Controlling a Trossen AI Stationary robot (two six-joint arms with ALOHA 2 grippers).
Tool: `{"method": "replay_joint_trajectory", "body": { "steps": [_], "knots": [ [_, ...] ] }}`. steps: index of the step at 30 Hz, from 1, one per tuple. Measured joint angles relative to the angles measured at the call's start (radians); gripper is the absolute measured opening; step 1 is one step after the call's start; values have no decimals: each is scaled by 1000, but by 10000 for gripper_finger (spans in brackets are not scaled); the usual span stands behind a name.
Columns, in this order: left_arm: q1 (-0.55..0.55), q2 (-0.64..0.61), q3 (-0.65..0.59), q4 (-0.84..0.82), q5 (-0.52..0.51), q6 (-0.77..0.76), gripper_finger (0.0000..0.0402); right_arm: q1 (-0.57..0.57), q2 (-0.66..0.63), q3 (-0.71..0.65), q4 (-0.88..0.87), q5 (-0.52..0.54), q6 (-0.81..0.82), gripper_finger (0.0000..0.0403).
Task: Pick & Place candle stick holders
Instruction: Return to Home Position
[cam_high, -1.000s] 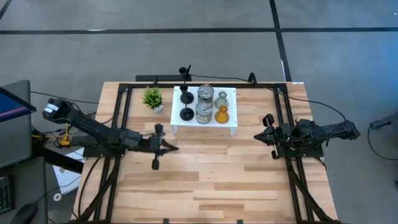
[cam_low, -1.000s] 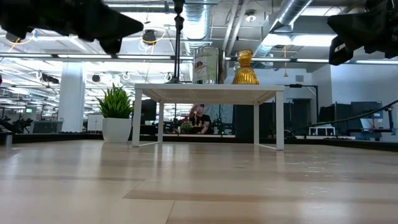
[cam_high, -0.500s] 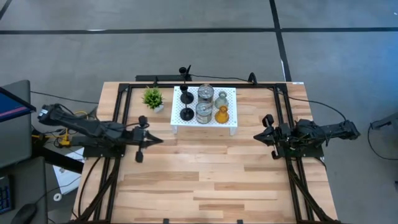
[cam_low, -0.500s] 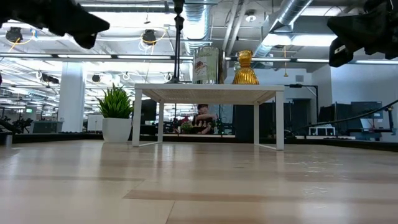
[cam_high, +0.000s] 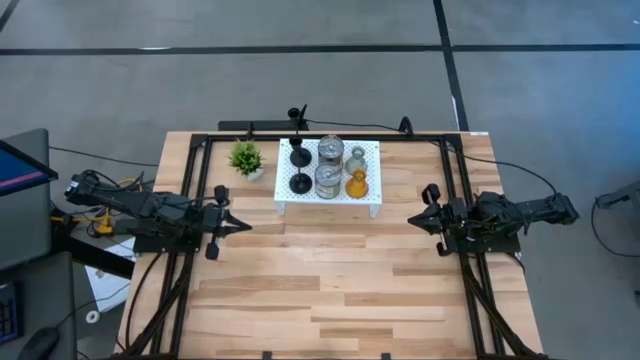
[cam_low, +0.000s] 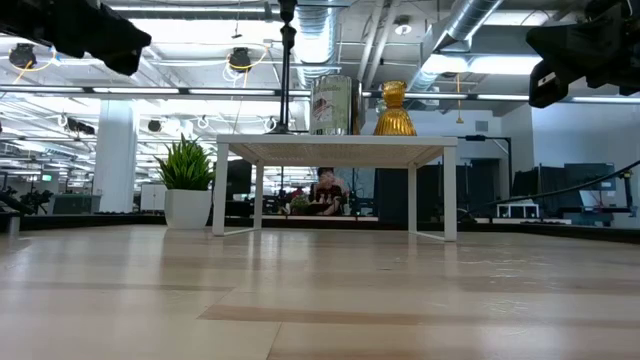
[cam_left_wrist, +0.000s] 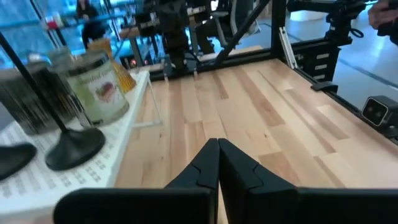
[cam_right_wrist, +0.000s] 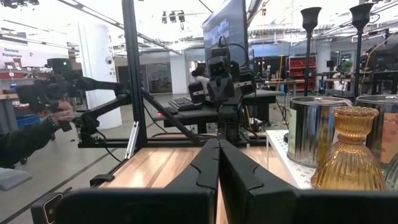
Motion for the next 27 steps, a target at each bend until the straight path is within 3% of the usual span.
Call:
{"method": "replay_joint_trajectory", "body": {
  "steps": [8,14,23,27],
  "knots": [
    [0,-51,-5,-56,2,48,4,0,0,0,-1,0,0,0],
    [0,-80,-90,-47,29,-1,4,0,0,0,-15,0,0,0],
    [0,-98,-304,201,94,-61,4,0,0,-1,-18,0,0,0],
    [0,-94,-312,222,121,-79,4,0,0,-1,-41,0,-5,0]
  ]
}}
